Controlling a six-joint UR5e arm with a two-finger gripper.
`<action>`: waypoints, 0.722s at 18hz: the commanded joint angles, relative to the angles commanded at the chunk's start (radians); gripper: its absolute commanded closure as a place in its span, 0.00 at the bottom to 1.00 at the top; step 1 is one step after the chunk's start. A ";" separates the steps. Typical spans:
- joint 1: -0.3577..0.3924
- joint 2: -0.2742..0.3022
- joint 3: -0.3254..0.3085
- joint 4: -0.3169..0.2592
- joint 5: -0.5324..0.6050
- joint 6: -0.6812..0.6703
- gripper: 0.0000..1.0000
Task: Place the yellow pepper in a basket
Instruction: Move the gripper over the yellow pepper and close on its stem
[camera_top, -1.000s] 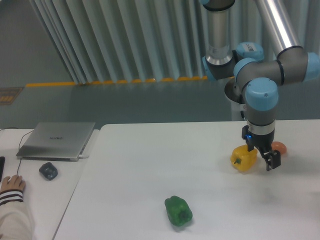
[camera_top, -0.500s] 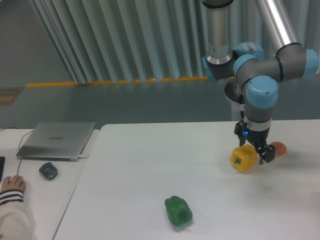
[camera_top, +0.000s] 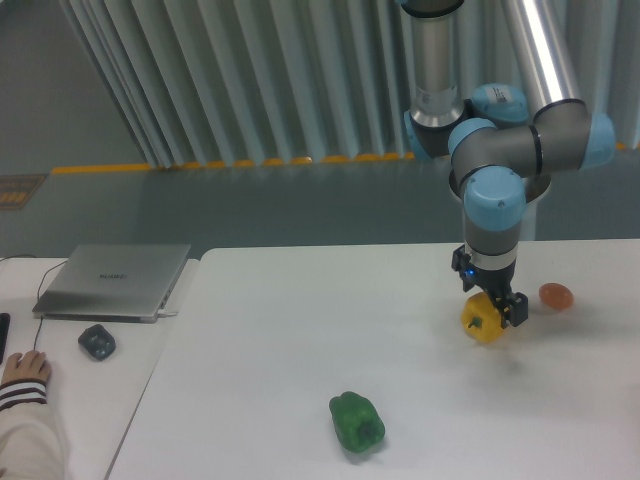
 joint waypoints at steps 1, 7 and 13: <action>-0.014 -0.003 -0.002 0.012 0.002 -0.015 0.00; -0.037 -0.026 0.002 0.035 0.046 -0.052 0.01; -0.037 -0.026 0.011 0.034 0.048 -0.049 0.34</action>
